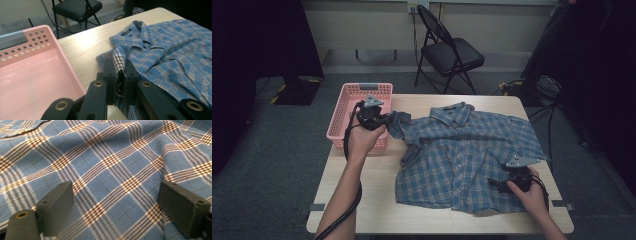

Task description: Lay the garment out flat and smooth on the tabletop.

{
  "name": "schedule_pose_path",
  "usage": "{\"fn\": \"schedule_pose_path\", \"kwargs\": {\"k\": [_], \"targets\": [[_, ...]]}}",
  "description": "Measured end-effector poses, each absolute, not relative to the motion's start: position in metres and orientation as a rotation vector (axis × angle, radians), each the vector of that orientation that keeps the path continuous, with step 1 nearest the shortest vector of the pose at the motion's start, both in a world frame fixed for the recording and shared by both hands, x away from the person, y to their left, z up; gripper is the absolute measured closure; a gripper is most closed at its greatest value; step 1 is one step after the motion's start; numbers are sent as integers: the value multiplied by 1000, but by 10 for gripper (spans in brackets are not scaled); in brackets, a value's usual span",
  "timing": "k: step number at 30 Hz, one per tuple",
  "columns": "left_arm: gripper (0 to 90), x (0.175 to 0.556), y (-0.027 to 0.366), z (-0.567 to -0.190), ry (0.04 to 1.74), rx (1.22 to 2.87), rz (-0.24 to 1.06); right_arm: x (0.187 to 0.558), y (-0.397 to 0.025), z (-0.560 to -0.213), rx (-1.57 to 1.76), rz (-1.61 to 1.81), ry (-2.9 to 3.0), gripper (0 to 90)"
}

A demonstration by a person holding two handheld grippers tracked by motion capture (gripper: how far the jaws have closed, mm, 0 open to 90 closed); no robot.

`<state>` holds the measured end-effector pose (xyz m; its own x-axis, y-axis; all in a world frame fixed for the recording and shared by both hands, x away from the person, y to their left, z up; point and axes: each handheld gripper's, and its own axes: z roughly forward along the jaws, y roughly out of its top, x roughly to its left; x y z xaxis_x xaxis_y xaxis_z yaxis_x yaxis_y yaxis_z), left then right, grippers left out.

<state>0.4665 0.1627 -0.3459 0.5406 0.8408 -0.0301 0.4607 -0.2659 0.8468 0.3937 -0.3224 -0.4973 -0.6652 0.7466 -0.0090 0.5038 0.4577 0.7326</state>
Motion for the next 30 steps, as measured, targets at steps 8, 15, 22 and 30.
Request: {"fn": "schedule_pose_path", "kwargs": {"k": [8,15,22,30], "targets": [[837,476,171,-343,1041,1925,569,394,-322,-497,1062,1032,2383,126],[838,489,179,-342,1051,1934,584,394,-322,-497,1062,1032,2383,126],[840,504,195,-339,1052,1926,621,394,-322,-497,1061,1030,2383,125],[844,526,234,-338,1115,1857,681,394,-322,-497,1059,1031,2386,124]]}}
